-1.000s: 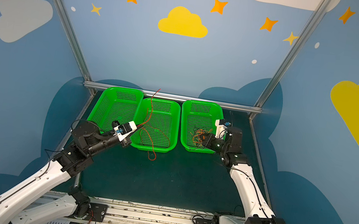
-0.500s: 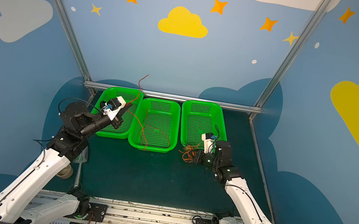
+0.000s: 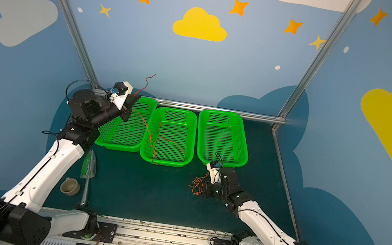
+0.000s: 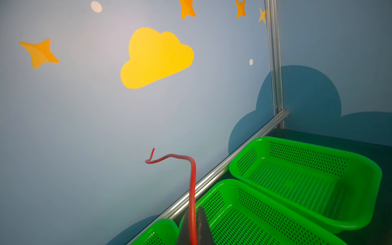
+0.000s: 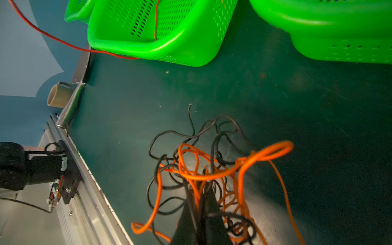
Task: Untangle and sort cables by color
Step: Place the cable into the container.
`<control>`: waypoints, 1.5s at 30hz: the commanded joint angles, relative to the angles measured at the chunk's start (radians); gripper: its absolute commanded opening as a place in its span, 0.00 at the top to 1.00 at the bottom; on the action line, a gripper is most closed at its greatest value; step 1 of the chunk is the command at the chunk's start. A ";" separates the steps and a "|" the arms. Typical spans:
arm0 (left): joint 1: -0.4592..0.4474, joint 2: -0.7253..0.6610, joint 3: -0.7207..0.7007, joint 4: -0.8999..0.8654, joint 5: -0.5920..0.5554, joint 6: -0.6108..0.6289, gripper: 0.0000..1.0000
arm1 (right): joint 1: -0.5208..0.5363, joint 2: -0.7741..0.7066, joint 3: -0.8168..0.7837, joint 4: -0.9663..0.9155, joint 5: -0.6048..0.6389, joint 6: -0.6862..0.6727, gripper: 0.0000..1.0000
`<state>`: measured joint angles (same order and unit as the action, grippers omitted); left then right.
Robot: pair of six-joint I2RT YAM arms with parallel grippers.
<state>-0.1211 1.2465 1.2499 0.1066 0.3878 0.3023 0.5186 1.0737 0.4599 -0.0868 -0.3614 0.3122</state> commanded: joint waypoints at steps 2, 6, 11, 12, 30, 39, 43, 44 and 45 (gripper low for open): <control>-0.030 0.041 0.095 0.068 0.045 -0.059 0.97 | 0.009 0.091 0.023 0.049 0.015 -0.045 1.00; -0.061 0.095 0.188 0.021 0.040 -0.047 0.97 | 0.009 0.210 0.108 -0.033 0.039 -0.011 1.00; -0.083 0.146 0.203 0.009 0.034 -0.043 0.97 | 0.009 0.338 0.196 -0.082 0.037 -0.021 1.00; -0.084 0.151 0.185 0.018 0.027 -0.053 0.97 | 0.009 0.353 0.206 -0.079 0.035 -0.020 1.00; -0.160 0.336 -0.211 0.264 -0.052 -0.180 0.95 | -0.055 0.432 0.327 -0.164 0.093 -0.074 1.00; -0.185 0.390 -0.201 0.250 -0.037 -0.193 0.35 | -0.188 0.454 0.381 -0.218 0.018 -0.048 1.00; -0.213 0.353 -0.200 0.229 -0.040 -0.135 0.24 | -0.192 0.397 0.356 -0.220 -0.004 -0.080 1.00; -0.229 0.343 -0.190 0.194 -0.053 -0.101 0.23 | -0.192 0.379 0.350 -0.222 -0.029 -0.088 1.00; -0.245 0.334 -0.178 0.152 -0.073 -0.065 0.23 | -0.192 0.367 0.345 -0.229 -0.047 -0.089 1.00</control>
<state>-0.3340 1.6268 1.0332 0.3168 0.3340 0.1543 0.3233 1.4956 0.8120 -0.2878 -0.3439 0.2459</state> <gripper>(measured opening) 0.769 0.059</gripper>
